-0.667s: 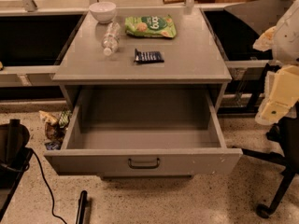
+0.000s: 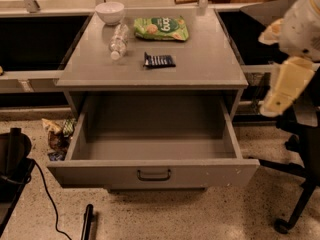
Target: Place rxbar blueberry into top drawer
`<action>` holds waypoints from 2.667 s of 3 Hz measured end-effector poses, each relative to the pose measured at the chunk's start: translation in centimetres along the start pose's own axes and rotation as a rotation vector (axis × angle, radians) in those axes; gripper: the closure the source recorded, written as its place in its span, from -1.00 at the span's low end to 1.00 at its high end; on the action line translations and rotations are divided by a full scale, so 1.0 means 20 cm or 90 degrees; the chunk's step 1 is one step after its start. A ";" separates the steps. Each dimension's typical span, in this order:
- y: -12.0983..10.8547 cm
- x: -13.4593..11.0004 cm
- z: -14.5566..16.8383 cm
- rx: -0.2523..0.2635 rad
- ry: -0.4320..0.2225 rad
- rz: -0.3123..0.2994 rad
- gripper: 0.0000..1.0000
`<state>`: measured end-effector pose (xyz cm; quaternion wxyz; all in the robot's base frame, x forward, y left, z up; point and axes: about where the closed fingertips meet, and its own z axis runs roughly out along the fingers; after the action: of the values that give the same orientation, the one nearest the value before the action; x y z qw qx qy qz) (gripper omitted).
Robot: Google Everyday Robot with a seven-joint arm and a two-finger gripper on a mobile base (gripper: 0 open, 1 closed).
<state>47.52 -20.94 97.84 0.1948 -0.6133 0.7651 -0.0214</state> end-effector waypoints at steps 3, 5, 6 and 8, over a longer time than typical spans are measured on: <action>-0.48 -0.38 0.40 0.005 -0.221 0.024 -1.00; -0.59 -0.42 0.51 0.021 -0.276 0.036 -1.00; -0.77 -0.53 0.70 0.029 -0.365 0.048 -1.00; -0.92 -0.79 0.99 0.003 -0.441 0.051 -1.00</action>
Offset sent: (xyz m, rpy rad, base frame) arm 0.1401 0.0661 -0.0164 0.3081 -0.0975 0.0991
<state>73.69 -6.44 88.86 0.4448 -0.5535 0.6769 0.1940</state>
